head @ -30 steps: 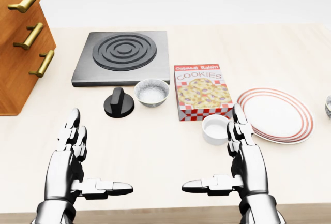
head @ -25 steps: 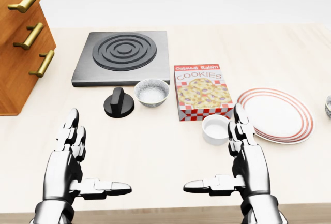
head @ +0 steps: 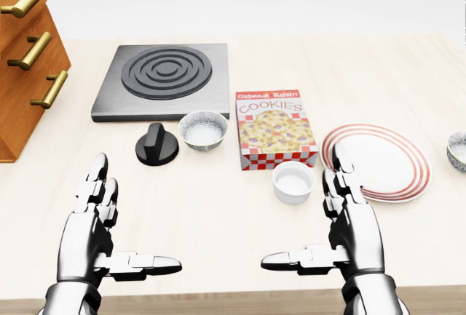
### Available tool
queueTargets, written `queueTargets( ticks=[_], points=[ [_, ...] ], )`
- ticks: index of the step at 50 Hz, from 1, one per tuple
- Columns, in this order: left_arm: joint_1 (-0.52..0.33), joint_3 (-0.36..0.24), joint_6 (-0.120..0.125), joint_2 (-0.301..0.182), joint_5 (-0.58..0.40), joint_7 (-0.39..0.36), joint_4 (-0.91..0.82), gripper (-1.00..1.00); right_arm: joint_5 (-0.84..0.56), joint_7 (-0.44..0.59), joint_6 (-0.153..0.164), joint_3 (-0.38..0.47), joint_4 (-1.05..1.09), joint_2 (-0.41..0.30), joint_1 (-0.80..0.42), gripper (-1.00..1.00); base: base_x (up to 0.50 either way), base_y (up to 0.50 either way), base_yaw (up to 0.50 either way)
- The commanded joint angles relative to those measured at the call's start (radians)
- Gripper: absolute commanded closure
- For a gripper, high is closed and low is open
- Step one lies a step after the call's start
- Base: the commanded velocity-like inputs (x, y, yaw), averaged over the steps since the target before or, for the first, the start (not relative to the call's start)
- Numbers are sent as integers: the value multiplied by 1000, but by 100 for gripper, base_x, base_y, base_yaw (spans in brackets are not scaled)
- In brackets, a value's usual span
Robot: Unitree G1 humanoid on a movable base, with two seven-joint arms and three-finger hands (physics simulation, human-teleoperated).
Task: Pick the akita bowl next to the plate and place it on the plate.
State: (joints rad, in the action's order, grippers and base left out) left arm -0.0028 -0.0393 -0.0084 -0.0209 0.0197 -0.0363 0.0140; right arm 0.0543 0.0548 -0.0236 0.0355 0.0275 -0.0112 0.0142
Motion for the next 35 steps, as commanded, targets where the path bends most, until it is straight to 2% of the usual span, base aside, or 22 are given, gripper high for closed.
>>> queueTargets(
  ticks=[1, 7, 13, 19, 31, 35],
  points=[
    [-1, 0, -1, 2, 1, -2, 1, -100, 12, 4, -5, 5, 0, -3, 0, -100, -2, -39, 0],
    [-1, 0, -1, 2, 0, -2, 1, -100, 12, 3, -1, 3, 8, -3, 2, -100, -3, -39, 0],
    [2, 1, 3, 2, -1, -2, -7, -100, 11, 4, -12, 6, -7, -4, -1, -100, -3, -37, 0],
    [3, 2, 8, 3, -1, -1, -13, -100, 10, 1, 4, 4, 8, -4, 0, -100, -3, -36, 0],
    [1, 1, 0, 2, -1, -2, -3, -100, 9, 2, -6, 8, -11, -6, -3, -100, -3, -33, 0],
    [3, 3, 9, 3, -2, 0, -14, -100, 8, 2, 4, 6, -1, -5, -1, -100, -3, -32, 0]
  ],
)
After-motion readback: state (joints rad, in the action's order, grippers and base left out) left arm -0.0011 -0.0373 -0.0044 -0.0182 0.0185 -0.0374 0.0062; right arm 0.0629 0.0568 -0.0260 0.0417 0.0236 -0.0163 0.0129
